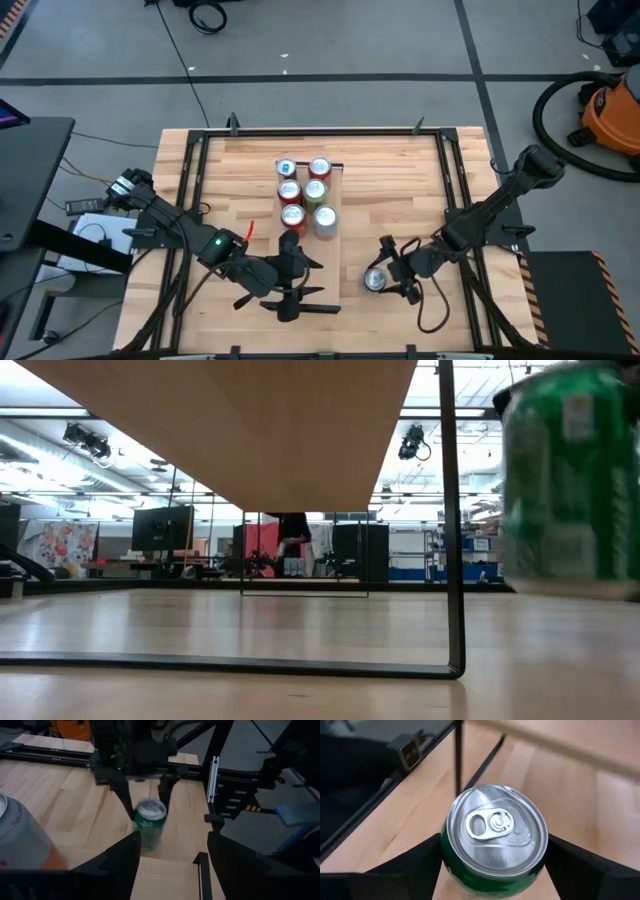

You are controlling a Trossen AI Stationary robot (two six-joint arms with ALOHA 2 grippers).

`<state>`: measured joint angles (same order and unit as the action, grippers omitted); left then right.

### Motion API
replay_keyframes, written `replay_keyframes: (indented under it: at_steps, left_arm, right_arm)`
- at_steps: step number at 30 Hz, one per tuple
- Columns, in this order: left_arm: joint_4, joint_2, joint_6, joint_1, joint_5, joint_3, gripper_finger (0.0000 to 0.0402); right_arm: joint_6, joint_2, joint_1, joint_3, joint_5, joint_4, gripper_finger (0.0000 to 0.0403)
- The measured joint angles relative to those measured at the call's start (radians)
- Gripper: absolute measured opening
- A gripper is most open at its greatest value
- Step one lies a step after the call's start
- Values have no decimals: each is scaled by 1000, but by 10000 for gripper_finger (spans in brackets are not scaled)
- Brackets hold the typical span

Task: Place canned beverage on shelf
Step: Put the green soda can on the shelf

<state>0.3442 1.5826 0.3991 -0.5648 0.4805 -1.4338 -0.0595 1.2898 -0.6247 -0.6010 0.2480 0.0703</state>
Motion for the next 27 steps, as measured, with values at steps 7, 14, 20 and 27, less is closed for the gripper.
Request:
replay_keyframes:
  at_steps: [7, 14, 20, 27]
  left_arm:
    - [0, 0, 0, 0, -2, 0, 240]
    - [2, 0, 1, 1, -3, 0, 240]
    - [16, 0, 7, 1, -3, 0, 240]
    - [19, 0, 10, 1, -3, 0, 240]
  right_arm:
    - [-99, -80, 35, 33, 158, -77, 322]
    - [-288, -57, 107, 79, 280, -72, 323]
    - [-51, -54, 133, 82, 82, -34, 323]
    - [78, -49, 184, 81, -36, -22, 328]
